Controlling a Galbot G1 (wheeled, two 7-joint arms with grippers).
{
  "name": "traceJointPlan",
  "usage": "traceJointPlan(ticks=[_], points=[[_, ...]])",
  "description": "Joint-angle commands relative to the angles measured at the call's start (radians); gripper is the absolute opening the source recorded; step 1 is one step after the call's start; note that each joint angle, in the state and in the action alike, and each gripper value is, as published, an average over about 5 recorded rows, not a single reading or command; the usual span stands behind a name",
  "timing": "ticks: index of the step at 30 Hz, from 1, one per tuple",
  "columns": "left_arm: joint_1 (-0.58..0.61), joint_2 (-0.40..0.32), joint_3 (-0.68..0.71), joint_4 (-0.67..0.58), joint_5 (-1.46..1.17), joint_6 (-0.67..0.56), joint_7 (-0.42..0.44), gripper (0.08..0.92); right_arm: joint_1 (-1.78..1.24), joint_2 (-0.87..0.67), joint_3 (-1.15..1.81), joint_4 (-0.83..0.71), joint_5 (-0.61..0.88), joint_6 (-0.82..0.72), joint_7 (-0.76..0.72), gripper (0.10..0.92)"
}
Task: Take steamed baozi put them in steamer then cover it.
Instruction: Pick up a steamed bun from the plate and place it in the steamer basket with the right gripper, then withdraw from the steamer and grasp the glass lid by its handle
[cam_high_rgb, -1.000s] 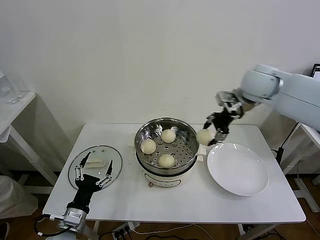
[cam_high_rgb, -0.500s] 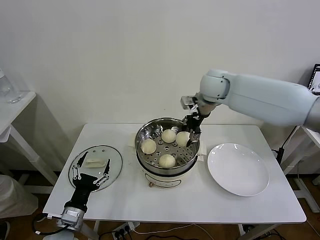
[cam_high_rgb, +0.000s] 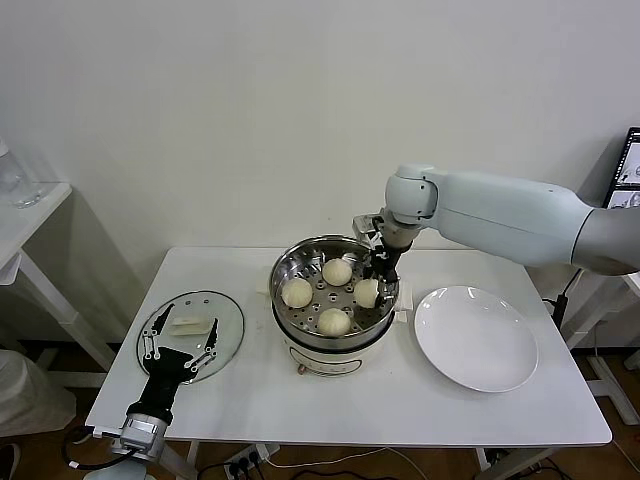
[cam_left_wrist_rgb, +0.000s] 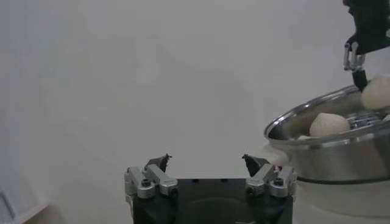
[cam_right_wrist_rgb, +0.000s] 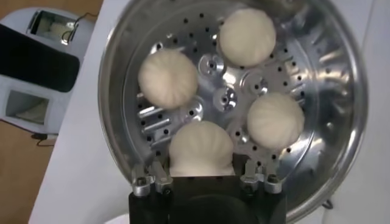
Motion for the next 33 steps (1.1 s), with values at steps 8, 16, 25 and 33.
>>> traceJointPlan(ticks=[8, 16, 25, 33], points=[[-0.001, -0.001, -0.001, -0.001, 0.000, -0.001, 0.000, 0.823, -0.063, 0.023, 0.023, -0.040, -0.052, 0.000, 0.011, 0.713], [-0.003, -0.002, -0.002, 0.003, 0.000, -0.001, 0.000, 0.823, -0.059, 0.001, 0.065, -0.030, -0.040, 0.002, 0.022, 0.801], [0.001, 0.001, 0.000, -0.009, 0.001, 0.001, -0.001, 0.823, 0.037, -0.171, 0.181, 0.030, 0.078, 0.005, -0.068, 0.823], [0.007, -0.001, 0.010, -0.030, 0.009, 0.003, -0.004, 0.823, -0.039, -0.424, 0.357, 0.141, 0.138, 0.005, -0.068, 0.823]])
